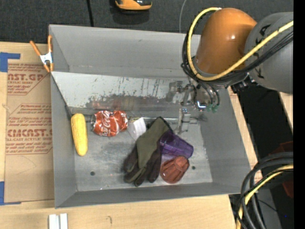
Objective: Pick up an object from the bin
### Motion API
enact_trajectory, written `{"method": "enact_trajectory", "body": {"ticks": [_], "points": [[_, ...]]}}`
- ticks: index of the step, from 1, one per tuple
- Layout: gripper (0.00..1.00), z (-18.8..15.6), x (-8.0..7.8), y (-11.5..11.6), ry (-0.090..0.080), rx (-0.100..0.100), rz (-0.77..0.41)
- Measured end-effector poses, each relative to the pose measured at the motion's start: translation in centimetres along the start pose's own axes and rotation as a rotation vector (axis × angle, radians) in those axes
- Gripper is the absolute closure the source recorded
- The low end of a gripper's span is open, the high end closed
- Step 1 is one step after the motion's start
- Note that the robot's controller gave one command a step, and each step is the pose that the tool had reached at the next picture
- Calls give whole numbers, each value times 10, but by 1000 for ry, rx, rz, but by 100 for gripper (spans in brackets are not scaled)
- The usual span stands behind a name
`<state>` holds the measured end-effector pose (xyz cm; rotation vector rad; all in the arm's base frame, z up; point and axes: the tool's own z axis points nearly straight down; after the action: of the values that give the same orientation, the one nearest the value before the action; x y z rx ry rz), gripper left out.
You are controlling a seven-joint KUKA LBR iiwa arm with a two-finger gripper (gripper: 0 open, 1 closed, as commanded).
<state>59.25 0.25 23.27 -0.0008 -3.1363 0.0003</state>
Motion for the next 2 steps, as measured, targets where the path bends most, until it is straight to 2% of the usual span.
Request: {"method": "enact_trajectory", "body": {"ticks": [1,2], "points": [[0,-5,-1,0,-8,0,0],[0,34,9,-1,-13,0,-79]]}}
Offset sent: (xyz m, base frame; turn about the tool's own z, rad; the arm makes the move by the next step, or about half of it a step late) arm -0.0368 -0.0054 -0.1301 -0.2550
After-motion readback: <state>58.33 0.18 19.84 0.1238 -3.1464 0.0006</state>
